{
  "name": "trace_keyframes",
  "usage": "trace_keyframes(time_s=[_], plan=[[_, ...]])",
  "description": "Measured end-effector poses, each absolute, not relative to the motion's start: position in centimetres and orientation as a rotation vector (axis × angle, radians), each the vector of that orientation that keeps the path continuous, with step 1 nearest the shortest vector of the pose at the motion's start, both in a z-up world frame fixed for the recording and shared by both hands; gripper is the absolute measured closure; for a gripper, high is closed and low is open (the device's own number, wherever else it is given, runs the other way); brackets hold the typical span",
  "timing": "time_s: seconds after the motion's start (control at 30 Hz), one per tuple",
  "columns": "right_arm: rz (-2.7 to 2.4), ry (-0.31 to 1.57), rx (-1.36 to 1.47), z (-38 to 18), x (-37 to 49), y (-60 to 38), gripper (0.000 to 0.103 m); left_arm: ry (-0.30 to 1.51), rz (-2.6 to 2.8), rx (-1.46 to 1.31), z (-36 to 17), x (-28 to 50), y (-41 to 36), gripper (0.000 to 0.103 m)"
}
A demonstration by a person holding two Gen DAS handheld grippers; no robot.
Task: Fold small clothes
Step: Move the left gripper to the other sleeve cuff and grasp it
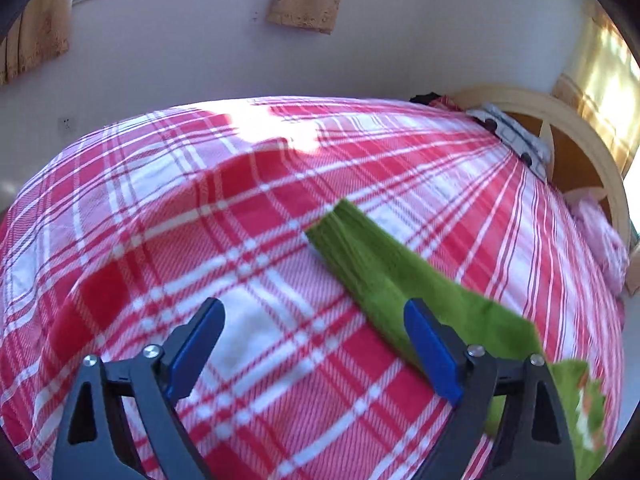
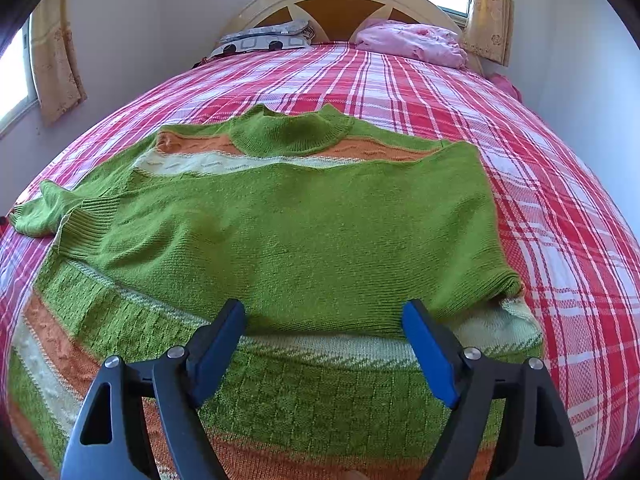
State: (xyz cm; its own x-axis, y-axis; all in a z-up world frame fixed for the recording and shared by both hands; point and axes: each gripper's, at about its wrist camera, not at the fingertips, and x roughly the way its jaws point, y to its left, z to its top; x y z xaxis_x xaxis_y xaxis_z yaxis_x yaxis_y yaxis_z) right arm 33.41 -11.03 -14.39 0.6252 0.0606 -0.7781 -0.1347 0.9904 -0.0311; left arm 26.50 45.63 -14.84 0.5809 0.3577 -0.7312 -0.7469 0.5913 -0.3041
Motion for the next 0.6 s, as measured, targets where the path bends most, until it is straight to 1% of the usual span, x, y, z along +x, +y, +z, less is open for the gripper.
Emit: trace_keyframes(time_s=[0.07,0.13,0.17,0.2,0.23,0.3,0.47,0.5,0.53,0.57,0.6], plan=[[0.112,0.889,-0.089,-14.4,33.4,-11.0,0.021,0.663,0.683,-0.665,-15.0,27.3,46.3,0.01],[0.112,0.889,-0.089,-14.4,33.4,-11.0,0.021,0.683,0.683,-0.667,-15.4,28.3,46.9,0.016],[0.113,0.889,-0.089,-14.4,33.4,-11.0,0.021,0.696,0.666,-0.68,-15.8,28.9,47.2,0.017],[0.113,0.889,-0.088,-14.4,33.4,-11.1,0.02,0.713,0.658,-0.689,-16.1,29.2,47.4,0.022],[0.114,0.889,-0.087,-14.4,33.4,-11.1,0.02,0.723,0.662,-0.698,-16.5,29.6,47.6,0.03],[0.115,0.889,-0.085,-14.4,33.4,-11.1,0.02,0.725,0.676,-0.679,-16.7,30.2,47.9,0.03],[0.119,0.888,-0.081,-14.4,33.4,-11.0,0.019,0.682,0.683,-0.709,-16.6,30.5,49.0,0.037],[0.12,0.888,-0.08,-14.4,33.4,-10.9,0.019,0.678,0.684,-0.711,-16.6,30.5,49.1,0.044],[0.119,0.888,-0.081,-14.4,33.4,-11.0,0.019,0.677,0.68,-0.711,-16.7,30.5,49.1,0.054],[0.119,0.888,-0.081,-14.4,33.4,-11.0,0.019,0.675,0.669,-0.713,-16.7,30.5,49.1,0.059],[0.12,0.888,-0.08,-14.4,33.4,-11.0,0.018,0.677,0.659,-0.716,-16.8,30.7,49.2,0.072]])
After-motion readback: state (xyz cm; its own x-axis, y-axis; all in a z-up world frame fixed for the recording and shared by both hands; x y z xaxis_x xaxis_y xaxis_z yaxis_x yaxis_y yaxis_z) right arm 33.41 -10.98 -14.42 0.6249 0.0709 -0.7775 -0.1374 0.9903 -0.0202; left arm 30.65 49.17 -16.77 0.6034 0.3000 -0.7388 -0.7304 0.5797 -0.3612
